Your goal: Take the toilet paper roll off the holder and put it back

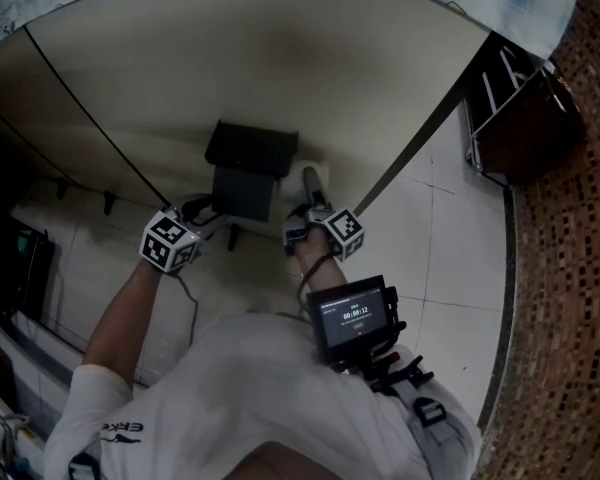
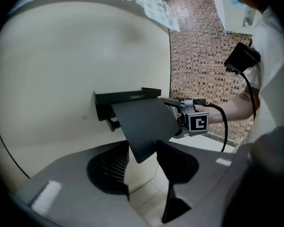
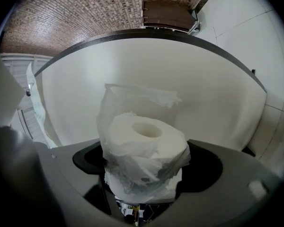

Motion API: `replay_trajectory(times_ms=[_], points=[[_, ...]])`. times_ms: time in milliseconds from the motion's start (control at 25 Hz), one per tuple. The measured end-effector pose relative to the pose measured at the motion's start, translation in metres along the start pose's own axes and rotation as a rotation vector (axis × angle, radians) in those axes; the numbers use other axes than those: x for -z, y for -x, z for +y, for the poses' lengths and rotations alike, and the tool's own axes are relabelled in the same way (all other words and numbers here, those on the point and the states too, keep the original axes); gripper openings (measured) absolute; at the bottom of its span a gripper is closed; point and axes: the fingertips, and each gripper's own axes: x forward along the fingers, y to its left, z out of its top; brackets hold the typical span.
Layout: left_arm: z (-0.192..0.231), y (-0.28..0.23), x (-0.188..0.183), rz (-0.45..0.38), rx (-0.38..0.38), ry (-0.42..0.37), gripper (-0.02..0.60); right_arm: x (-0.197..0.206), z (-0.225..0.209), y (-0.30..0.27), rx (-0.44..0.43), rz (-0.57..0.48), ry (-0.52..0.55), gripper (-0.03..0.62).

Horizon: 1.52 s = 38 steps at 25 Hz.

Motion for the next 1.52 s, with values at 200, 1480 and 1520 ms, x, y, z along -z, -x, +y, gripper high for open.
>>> replay_trajectory(times_ms=[200,1480,1520], points=[[0.0,0.001,0.001,0.001,0.004,0.003,0.183,0.019,0.004,-0.008,-0.002,0.03,0.03,0.466],[0.003,0.001,0.005,0.015,0.031,-0.016,0.169,0.114,0.008,-0.042,-0.111,0.601,0.281,0.457],[0.004,0.001,0.004,0.015,0.03,-0.016,0.169,0.118,0.008,-0.043,-0.117,0.622,0.283,0.459]])
